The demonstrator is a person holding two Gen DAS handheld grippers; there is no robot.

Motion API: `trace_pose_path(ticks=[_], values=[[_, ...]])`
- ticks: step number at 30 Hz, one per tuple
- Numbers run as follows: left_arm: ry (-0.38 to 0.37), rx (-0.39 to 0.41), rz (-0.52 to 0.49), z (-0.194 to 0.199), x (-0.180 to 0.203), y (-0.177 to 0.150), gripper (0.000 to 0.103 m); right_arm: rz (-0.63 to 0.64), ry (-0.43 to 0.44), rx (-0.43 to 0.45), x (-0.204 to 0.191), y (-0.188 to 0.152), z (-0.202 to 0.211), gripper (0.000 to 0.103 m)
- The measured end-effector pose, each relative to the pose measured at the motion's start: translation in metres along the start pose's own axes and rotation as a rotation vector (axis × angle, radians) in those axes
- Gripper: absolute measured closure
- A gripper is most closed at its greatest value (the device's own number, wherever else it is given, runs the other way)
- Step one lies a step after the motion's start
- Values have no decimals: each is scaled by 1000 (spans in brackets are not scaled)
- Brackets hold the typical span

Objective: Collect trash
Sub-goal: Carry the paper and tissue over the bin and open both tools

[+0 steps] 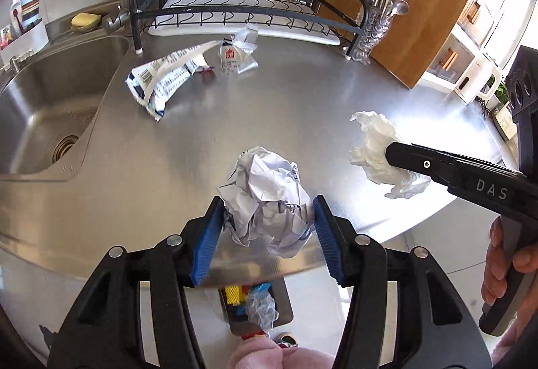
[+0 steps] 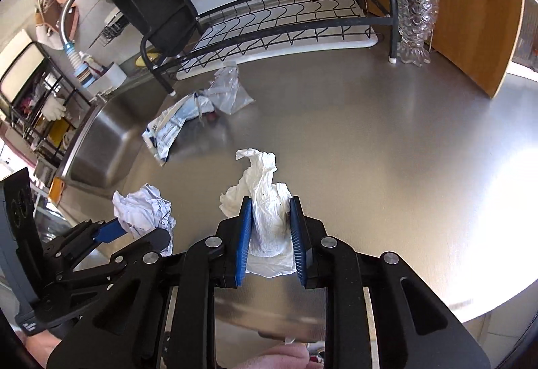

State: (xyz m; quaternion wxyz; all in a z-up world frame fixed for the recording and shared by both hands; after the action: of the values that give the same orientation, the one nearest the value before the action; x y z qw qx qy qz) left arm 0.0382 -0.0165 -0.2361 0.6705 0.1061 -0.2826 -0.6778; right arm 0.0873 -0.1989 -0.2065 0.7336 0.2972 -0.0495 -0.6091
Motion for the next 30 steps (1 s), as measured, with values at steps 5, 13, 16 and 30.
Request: trace_pose_path(ticks=[5, 13, 16, 30], values=[[6, -34, 5, 12, 8, -51, 51, -2, 11, -26, -2, -49, 22, 80], [18, -111, 37, 6, 2, -123, 51, -19, 22, -109, -7, -120, 17, 80], [27, -150, 51, -7, -4, -144, 51, -25, 21, -147, -8, -142, 6, 80], [30, -271, 135, -106, -43, -217, 51, -40, -41, -309, 9, -227, -95, 80]])
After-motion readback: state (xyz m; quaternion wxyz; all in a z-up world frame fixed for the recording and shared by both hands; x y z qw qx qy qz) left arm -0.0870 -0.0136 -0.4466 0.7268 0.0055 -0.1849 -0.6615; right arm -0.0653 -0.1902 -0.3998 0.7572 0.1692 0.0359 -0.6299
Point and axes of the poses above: each gripper's, at about its wrist camera, not at the fingertips, and z roughly against the way its jaws point, x to its right, y to its top, the point moved 1 cm from there along -z, roughly the way its jaws point, and after that the axes turned 4 degrees about z, right-handed, at the moved point
